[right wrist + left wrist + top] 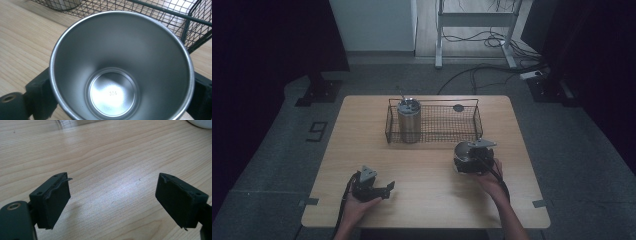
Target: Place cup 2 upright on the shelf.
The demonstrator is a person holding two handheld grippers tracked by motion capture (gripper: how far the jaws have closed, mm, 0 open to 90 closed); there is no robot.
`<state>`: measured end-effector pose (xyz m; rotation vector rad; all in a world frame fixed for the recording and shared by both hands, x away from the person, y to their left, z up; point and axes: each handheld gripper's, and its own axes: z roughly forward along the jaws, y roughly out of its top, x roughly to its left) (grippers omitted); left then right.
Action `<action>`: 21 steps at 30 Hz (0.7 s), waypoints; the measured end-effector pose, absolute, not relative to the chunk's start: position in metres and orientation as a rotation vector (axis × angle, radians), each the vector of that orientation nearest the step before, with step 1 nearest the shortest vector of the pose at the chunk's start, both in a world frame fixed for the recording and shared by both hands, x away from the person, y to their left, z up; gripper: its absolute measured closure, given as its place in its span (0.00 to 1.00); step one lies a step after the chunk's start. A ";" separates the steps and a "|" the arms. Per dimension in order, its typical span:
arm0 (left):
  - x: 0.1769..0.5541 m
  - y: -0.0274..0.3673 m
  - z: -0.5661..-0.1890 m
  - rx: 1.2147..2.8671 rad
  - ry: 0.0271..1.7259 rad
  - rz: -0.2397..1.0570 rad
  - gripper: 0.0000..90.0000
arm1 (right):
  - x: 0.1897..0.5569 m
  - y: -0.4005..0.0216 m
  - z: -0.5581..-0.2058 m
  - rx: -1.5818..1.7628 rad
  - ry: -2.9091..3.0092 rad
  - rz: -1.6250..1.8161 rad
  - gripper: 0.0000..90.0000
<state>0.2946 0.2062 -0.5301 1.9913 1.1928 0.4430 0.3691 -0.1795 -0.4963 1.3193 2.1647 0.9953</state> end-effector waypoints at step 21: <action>0.296 0.206 -0.531 1.981 1.216 0.436 0.14 | 0.367 -0.180 -0.497 1.271 2.162 0.994 0.08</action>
